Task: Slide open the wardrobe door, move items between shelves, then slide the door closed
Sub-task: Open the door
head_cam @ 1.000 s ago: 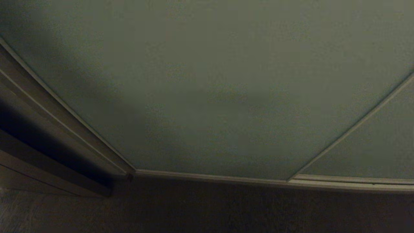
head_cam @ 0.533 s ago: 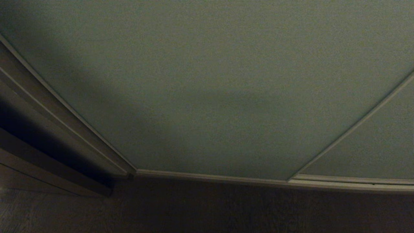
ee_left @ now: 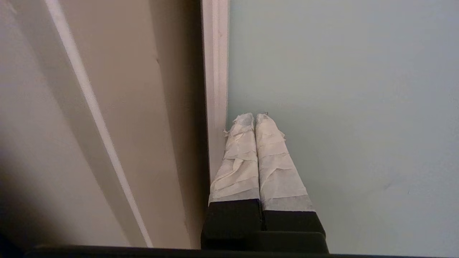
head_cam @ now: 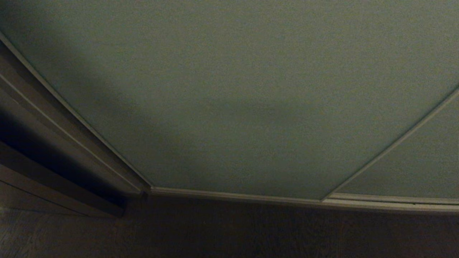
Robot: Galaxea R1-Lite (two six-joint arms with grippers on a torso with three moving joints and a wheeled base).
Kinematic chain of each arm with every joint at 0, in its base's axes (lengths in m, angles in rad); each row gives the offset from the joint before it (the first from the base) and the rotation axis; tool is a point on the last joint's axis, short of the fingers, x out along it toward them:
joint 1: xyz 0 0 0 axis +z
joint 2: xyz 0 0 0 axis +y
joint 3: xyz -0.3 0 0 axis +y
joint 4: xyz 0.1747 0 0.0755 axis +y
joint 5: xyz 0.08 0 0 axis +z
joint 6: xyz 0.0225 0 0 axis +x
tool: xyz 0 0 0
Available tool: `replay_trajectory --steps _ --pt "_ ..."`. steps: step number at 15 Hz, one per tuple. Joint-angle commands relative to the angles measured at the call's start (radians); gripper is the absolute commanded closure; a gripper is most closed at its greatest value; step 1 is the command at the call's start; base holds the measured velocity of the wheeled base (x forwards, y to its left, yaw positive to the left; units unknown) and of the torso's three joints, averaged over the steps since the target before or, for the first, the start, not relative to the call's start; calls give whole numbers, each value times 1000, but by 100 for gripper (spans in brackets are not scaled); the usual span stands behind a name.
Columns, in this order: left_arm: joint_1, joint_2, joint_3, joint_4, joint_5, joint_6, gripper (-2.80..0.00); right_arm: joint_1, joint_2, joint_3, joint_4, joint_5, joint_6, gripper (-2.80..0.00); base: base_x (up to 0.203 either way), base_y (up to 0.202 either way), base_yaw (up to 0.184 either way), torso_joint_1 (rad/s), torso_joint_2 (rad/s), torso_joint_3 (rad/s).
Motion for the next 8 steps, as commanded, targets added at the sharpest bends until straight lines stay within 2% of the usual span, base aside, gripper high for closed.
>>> replay_trajectory --steps 1,6,8 --pt "-9 -21 -1 17 -9 0 0 0 0 2 0 -1 0 0 0 0 0 0 0 0" --pt "-7 -115 -4 11 -5 -9 0 0 0 0 0 0 0 0 0 0 0 0 0 0" --pt "-6 -168 2 18 1 -38 0 0 0 2 0 -2 0 0 0 0 0 0 0 0"
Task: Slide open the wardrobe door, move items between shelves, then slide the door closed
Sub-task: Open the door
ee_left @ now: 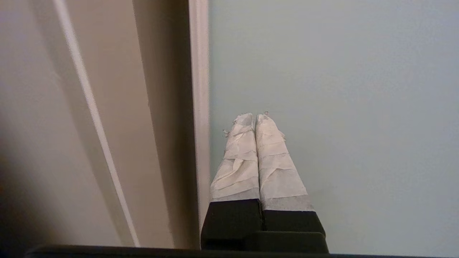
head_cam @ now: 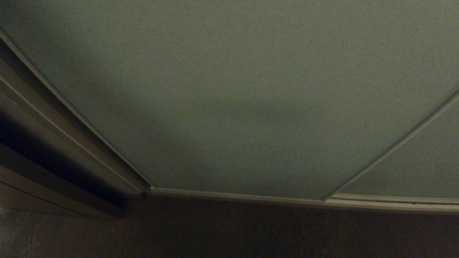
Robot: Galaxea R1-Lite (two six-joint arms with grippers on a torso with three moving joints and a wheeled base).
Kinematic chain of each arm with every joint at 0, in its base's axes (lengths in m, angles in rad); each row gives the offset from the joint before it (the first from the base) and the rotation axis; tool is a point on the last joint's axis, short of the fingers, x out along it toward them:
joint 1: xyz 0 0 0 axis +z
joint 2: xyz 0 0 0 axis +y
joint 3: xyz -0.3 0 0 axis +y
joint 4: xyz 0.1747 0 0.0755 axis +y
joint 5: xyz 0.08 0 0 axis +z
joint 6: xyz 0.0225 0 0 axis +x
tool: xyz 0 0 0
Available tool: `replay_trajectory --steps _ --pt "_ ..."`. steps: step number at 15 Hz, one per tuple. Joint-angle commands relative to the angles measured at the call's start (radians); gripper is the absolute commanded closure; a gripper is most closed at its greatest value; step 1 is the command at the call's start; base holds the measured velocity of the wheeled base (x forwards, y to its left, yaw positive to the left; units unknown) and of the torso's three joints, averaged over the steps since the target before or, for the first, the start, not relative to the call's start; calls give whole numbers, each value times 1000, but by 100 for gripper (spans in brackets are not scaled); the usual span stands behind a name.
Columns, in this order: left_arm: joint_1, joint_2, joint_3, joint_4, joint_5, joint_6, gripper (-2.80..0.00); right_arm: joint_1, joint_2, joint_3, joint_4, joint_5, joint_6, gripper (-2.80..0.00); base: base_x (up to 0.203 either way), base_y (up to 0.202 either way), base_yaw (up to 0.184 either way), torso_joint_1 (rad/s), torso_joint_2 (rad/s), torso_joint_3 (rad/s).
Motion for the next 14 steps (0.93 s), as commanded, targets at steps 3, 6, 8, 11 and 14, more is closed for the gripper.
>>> replay_trajectory --steps 3,6,8,11,14 --pt "21 -75 1 -5 113 -8 0 0 0 2 0 0 0 0 0 0 0 0 0 0" --pt "51 -33 5 0 236 -4 0 0 0 2 -2 -1 0 0 0 0 0 0 0 0" --pt "70 10 -5 -5 243 -4 0 0 0 2 0 0 0 0 0 0 0 0 0 0" --pt "79 73 -38 -8 242 -4 0 0 0 2 -1 0 0 0 0 0 0 0 0 0" --pt "77 101 -57 3 190 -15 0 0 0 2 0 0 0 0 0 0 0 0 0 0"
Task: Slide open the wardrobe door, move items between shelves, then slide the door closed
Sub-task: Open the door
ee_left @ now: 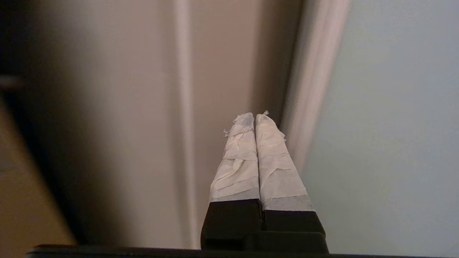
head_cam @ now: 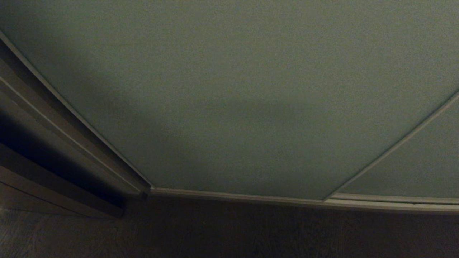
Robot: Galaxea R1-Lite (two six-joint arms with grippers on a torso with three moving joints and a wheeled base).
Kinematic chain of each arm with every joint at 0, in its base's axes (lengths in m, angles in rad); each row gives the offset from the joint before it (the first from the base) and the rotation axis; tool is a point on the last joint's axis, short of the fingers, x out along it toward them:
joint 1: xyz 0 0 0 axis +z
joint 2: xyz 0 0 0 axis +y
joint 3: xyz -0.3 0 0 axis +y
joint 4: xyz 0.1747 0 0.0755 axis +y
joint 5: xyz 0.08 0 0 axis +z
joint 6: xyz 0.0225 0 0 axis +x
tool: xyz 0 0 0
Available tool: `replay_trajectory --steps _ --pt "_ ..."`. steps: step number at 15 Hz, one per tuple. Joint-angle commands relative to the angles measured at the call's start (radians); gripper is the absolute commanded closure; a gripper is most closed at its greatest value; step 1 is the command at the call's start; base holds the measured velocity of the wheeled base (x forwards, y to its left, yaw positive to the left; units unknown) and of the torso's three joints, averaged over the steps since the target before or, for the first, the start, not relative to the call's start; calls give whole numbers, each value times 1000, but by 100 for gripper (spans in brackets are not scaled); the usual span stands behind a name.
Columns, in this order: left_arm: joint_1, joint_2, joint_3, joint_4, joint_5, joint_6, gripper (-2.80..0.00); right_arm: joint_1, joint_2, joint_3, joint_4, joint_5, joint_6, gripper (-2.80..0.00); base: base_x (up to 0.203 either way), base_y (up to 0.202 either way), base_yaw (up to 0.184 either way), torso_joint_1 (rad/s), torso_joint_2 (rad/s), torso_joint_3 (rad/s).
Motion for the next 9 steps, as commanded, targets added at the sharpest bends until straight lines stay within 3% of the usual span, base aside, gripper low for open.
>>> replay_trajectory --steps 1,9 --pt "0 29 -7 -3 -26 -3 0 0 0 2 0 0 -1 0 0 0 0 0 0 0" --pt "0 43 -20 -1 -122 -3 0 0 0 2 -1 0 -1 0 0 0 0 0 0 0"
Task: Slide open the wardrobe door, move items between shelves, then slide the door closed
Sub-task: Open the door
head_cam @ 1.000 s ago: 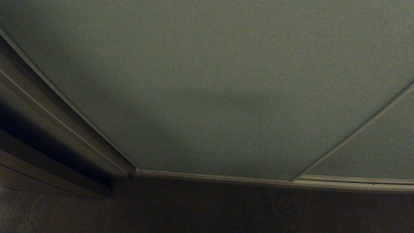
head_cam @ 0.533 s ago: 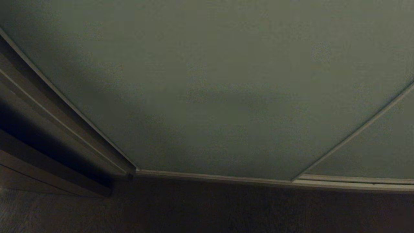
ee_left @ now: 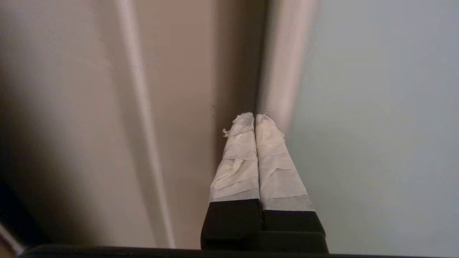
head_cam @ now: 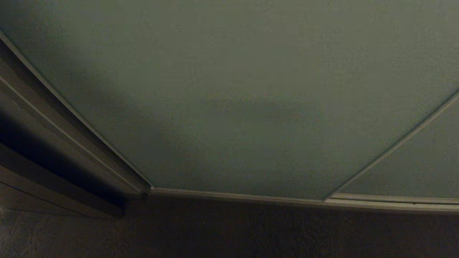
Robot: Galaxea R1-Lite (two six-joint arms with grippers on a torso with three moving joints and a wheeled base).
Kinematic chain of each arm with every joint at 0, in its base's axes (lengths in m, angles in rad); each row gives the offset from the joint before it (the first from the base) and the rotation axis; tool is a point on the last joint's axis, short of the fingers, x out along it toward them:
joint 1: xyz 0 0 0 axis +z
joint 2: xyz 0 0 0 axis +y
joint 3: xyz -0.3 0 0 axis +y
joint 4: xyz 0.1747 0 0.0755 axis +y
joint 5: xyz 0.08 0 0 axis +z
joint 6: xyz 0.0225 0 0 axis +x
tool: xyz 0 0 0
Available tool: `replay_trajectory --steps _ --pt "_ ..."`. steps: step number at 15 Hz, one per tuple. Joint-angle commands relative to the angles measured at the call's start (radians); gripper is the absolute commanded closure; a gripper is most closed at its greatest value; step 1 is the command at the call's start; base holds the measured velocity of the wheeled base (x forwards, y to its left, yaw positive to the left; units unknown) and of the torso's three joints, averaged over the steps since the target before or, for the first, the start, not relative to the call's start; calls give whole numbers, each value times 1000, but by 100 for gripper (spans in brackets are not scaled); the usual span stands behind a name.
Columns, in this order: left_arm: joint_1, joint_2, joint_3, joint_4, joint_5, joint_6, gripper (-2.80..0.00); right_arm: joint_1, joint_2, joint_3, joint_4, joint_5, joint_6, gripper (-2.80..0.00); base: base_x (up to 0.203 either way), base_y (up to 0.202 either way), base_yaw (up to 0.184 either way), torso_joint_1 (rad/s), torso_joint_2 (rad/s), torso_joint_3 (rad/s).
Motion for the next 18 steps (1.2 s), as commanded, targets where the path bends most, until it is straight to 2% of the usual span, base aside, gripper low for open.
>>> replay_trajectory --steps 1,7,11,13,15,16,18 --pt "1 -3 7 -2 -31 -2 0 0 0 1 -1 0 0 0 0 0 0 0 0 0" --pt "-11 -49 16 28 -128 -2 0 0 0 2 0 0 0 0 0 0 0 0 0 0" --pt "-46 -101 42 45 -179 -1 0 0 0 0 0 0 0 0 0 0 0 0 0 0" --pt "-42 -124 39 41 -148 1 0 0 0 0 -2 0 0 0 0 0 0 0 0 0" --pt "-34 -125 32 37 -30 7 0 0 0 0 -1 0 0 0 0 0 0 0 0 0" --pt "-33 -117 30 37 62 13 0 0 0 2 0 0 0 0 0 0 0 0 0 0" --pt "-30 -83 19 37 103 14 0 0 0 2 -1 0 0 0 0 0 0 0 0 0"
